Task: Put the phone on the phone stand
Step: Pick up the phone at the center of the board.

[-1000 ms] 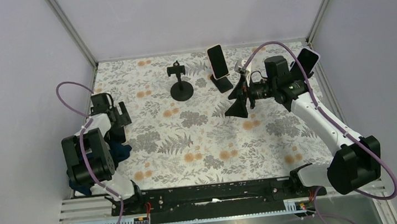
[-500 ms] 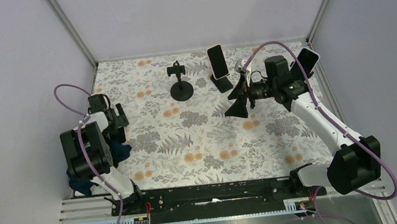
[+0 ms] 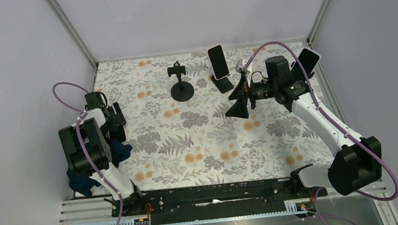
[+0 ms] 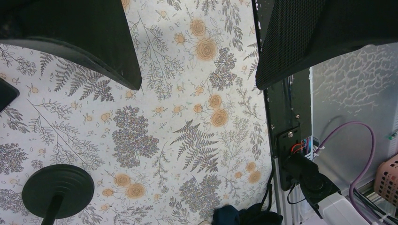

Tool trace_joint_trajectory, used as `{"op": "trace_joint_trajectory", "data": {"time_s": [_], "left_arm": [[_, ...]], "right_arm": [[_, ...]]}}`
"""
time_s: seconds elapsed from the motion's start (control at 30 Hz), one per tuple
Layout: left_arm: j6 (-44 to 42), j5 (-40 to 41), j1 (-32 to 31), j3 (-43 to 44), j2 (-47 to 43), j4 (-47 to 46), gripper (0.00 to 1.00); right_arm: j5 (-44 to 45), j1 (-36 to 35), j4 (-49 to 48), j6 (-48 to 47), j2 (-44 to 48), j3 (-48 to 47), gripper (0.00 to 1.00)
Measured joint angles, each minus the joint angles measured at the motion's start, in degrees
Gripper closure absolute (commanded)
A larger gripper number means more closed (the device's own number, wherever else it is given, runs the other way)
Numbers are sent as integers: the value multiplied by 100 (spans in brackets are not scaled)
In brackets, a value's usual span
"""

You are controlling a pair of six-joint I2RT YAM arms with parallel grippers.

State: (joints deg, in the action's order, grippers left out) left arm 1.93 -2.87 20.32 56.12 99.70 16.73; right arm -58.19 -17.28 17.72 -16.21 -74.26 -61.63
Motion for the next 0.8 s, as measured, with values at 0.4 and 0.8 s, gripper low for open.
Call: {"op": "trace_joint_trajectory", "data": {"time_s": [0.4, 0.8], "left_arm": [[243, -490, -503, -24, -87, -66, 47], [1965, -1362, -1753, -1543, -1180, -1388, 47]], "right_arm": [[-162, 4, -101, 127, -120, 44, 0], [-382, -28, -2111, 1908, -354, 1220, 0]]}}
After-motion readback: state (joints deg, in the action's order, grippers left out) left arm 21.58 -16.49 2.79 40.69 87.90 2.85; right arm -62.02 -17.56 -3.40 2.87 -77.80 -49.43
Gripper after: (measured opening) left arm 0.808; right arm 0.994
